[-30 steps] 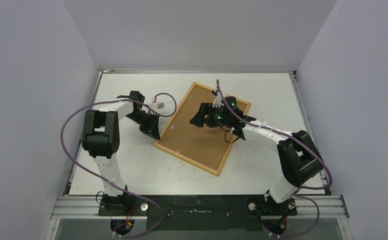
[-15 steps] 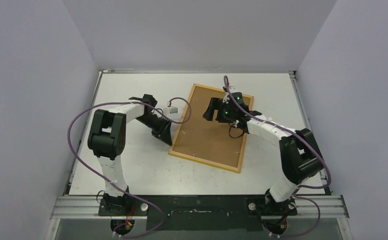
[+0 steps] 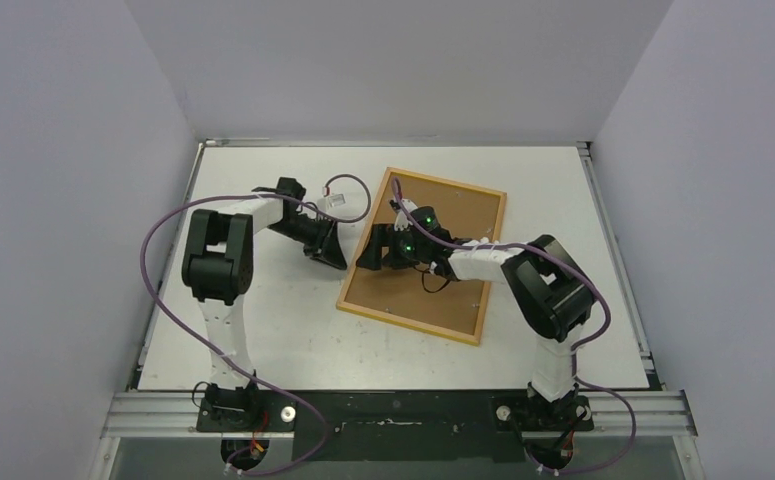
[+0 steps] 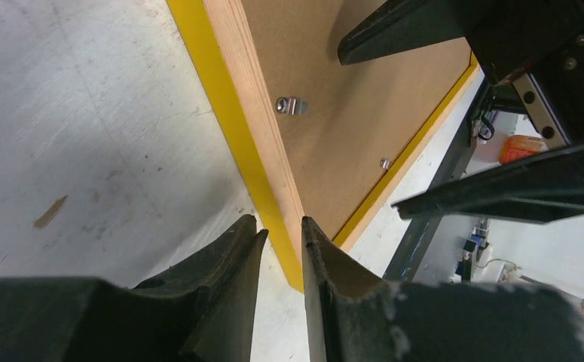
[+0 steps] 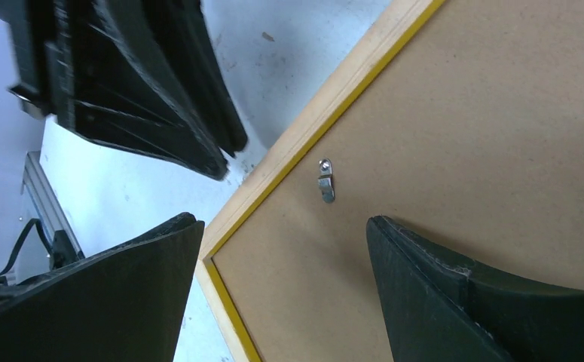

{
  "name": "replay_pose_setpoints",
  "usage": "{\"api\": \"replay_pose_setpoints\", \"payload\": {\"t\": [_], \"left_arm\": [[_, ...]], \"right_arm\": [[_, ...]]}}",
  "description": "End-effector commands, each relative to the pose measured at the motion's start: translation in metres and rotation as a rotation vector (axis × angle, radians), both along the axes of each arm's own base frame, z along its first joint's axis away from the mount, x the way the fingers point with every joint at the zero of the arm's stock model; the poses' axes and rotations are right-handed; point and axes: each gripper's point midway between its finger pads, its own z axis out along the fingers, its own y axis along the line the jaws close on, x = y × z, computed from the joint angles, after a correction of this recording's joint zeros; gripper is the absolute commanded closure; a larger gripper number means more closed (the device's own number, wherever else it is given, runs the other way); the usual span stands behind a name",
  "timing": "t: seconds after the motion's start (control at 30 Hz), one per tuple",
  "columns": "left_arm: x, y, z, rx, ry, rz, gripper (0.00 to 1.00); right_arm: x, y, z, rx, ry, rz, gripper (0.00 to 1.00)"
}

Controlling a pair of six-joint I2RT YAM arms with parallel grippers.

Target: Put the photo into the frame

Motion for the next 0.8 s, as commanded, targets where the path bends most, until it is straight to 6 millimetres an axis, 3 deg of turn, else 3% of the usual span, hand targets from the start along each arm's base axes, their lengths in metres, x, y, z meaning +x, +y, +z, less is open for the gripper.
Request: {"api": "replay_pose_setpoints", "payload": {"t": [0.0, 0.27, 0.77], "left_arm": [[0.011, -0.014, 0.0, -0.048, 0.006, 0.007, 0.75], [0.007, -0.018, -0.012, -0.038, 0.028, -0.008, 0.76], [0.005, -0.015, -0.024, 0.009, 0.048, -0.01, 0.82]], "right_arm": [[0.013, 0.024, 0.035, 0.124, -0.088, 0.027, 0.18], [0.008, 0.032, 0.017, 0.114, -0.065, 0.04, 0.19], [-0.008, 0.05, 0.008, 0.14, -0.034, 0.085, 0.22]]}}
